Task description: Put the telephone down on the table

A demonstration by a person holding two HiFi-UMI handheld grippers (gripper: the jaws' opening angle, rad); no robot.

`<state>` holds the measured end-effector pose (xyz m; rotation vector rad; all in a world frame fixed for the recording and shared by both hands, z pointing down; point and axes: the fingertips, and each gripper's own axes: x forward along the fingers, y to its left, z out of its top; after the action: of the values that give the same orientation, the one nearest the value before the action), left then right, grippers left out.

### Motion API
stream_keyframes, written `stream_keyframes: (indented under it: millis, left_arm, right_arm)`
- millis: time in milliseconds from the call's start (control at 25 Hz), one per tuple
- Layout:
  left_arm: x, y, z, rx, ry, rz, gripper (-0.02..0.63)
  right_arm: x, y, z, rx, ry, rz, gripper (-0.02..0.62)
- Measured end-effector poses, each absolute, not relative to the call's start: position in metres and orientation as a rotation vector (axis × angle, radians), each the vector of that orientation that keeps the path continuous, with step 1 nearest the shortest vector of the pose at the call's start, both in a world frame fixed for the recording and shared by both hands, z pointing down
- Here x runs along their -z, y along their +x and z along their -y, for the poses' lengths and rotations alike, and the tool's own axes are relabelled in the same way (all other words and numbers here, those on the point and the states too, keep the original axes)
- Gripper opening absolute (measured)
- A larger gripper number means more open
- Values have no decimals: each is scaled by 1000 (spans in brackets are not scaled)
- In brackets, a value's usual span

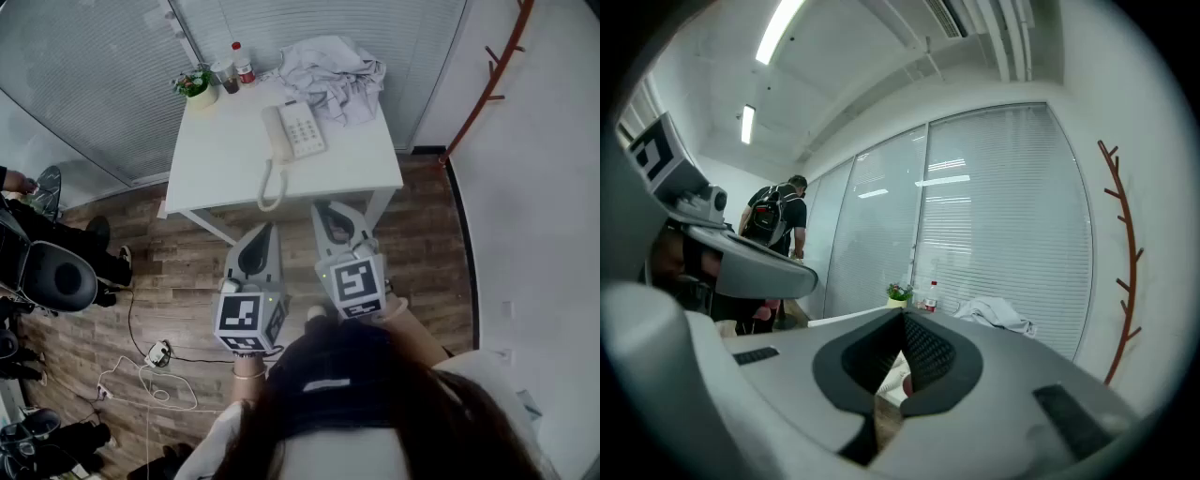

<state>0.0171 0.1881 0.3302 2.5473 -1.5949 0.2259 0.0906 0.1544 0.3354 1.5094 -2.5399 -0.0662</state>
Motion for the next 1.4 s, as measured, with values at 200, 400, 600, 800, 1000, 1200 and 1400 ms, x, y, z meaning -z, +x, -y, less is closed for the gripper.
stream_keyframes:
  millis: [200, 400, 600, 800, 1000, 1200, 1400]
  left_arm:
    - [-335, 6, -181, -229, 2569, 1553, -4]
    - [-340, -2, -175, -234, 2589, 1505, -3]
    - [-344, -6, -168, -246, 2597, 1468, -4]
    - [-347, -10, -155, -245, 2591, 1464, -4]
    - [-353, -14, -133, -250, 2568, 1487, -4]
    - [-356, -15, -105, -261, 2539, 1533, -4]
    - [-356, -12, -78, -255, 2516, 1566, -4]
  right_arm:
    - [-341, 82, -150, 64, 1560, 2537, -3]
    - [-340, 73, -144, 50, 1573, 2531, -3]
    - [-347, 66, -136, 37, 1570, 2500, -5]
    - [-350, 64, -122, 49, 1569, 2478, -3]
    - [-358, 65, -95, 26, 1564, 2478, -2]
    - [-360, 66, -66, 10, 1541, 2507, -2]
    - [-364, 66, -40, 2, 1507, 2516, -2]
